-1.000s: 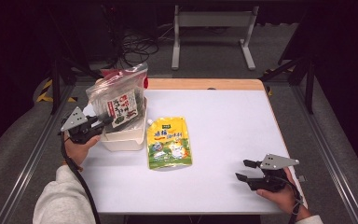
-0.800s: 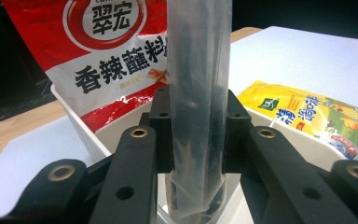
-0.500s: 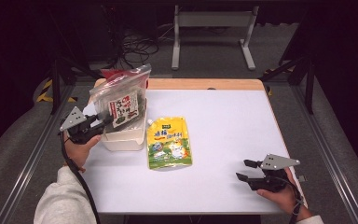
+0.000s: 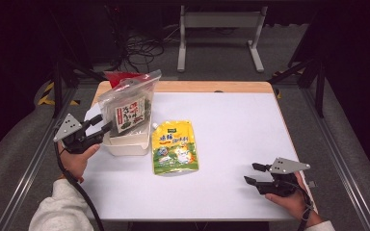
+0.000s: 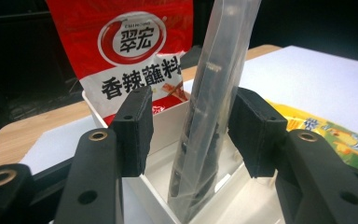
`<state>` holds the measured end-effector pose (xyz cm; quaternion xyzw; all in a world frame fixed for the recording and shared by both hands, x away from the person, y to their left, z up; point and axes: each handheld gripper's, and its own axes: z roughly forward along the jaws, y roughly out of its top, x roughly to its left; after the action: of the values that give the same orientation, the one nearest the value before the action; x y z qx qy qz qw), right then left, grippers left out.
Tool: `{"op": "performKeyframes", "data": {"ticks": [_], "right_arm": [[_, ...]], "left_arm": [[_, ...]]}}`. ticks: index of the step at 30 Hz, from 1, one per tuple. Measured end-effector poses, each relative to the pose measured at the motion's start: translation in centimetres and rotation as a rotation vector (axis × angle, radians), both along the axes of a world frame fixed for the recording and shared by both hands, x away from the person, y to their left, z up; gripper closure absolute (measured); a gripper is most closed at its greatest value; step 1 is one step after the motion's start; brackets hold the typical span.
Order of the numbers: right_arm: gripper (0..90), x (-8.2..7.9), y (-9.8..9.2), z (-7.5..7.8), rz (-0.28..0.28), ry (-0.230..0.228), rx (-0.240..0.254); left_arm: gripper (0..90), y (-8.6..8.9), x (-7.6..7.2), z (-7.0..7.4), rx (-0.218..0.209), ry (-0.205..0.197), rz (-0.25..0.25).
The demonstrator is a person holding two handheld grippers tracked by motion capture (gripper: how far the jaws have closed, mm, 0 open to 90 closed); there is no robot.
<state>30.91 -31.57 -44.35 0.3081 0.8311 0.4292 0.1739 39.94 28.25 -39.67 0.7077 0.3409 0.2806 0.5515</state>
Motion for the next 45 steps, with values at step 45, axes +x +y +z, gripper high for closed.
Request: {"op": "performKeyframes", "data": {"ticks": [45], "right_arm": [[57.2,1.0,1.9,0.5,0.056,-0.002,0.018]], "left_arm": [[64.7,-2.2,-6.9,-0.6,0.098,0.075,-0.135]]}}
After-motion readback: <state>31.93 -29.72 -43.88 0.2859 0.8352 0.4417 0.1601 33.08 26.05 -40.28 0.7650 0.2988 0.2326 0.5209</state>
